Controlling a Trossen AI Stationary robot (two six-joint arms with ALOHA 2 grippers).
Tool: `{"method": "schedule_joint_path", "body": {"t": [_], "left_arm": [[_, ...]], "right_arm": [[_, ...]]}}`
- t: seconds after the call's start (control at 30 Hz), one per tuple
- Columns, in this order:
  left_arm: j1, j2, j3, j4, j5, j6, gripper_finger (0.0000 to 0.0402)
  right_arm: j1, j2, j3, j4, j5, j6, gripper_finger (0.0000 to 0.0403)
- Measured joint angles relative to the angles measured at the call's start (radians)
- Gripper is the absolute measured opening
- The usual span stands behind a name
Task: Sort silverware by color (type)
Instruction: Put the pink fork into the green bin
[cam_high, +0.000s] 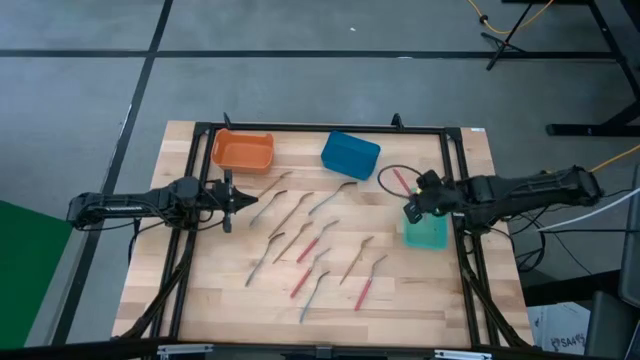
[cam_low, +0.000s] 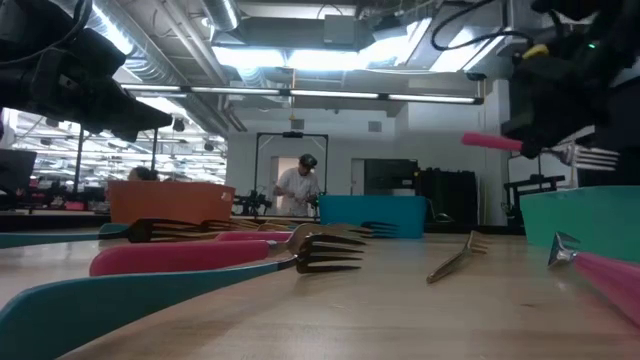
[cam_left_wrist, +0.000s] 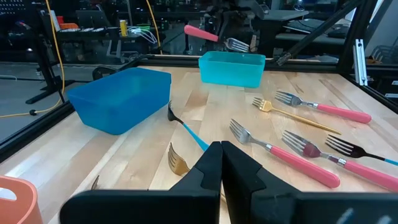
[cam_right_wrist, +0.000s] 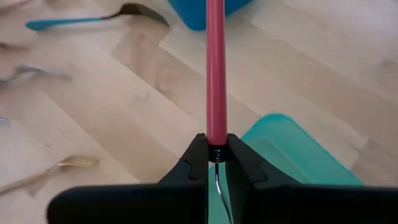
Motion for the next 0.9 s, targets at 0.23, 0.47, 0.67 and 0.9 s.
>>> {"method": "schedule_joint_path", "body": {"t": [0.23,0.47,0.67,0.9], "left_arm": [[0.0,0.0,0.0,0.0,0.0,0.0,0.0],[0.0,0.0,0.0,0.0,0.0,0.002,0.0],[0.0,0.0,0.0,0.0,0.0,0.002,0.0],[0.0,0.0,0.0,0.0,-0.006,0.003,0.0]], "right_arm": [[0.17,0.0,-0.1,0.011,0.054,0.186,0.0014],[0.27,0.0,-0.137,0.027,0.113,0.215,0.0014],[0.28,0.0,-0.18,0.026,0.103,0.241,0.0014],[0.28,0.0,-0.204,0.026,0.074,0.243,0.0014]]}}
